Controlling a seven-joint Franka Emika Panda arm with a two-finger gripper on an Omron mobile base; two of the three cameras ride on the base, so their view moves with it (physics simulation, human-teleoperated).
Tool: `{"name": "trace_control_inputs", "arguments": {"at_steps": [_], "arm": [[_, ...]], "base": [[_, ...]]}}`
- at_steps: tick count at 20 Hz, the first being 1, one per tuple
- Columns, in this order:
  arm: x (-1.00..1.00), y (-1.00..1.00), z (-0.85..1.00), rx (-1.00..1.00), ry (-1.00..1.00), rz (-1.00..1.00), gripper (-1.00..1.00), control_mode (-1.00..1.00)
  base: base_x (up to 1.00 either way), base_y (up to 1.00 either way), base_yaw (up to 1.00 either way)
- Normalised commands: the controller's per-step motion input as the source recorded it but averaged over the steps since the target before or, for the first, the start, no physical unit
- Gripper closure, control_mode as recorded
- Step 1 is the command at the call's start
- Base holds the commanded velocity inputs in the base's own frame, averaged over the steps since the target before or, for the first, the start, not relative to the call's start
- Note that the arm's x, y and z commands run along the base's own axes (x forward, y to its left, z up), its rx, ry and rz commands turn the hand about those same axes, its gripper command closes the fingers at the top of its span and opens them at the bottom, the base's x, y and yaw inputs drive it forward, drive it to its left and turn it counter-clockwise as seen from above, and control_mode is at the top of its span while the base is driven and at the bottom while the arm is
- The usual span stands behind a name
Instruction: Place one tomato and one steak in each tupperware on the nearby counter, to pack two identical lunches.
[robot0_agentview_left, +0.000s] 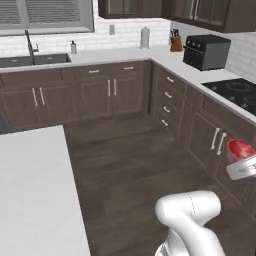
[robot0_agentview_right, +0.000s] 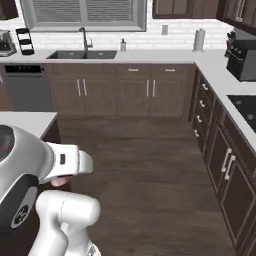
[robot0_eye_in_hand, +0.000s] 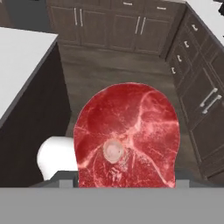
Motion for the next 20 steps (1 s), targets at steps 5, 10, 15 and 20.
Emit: {"name": "trace_control_inputs", "arguments": {"at_steps": [5, 10, 15, 20], "arm": [[0.00, 0.00, 0.00, 0.00, 0.00, 0.00, 1.00, 1.00], [0.00, 0.00, 0.00, 0.00, 0.00, 0.00, 1.00, 1.00], [0.00, 0.00, 0.00, 0.00, 0.00, 0.00, 1.00, 1.00], [0.00, 0.00, 0.00, 0.00, 0.00, 0.00, 1.00, 1.00]], "base": [[0.73, -0.12, -0.66], [0.37, -0.06, -0.84], [0.42, -0.12, -0.81], [0.73, -0.20, -0.67]]}}
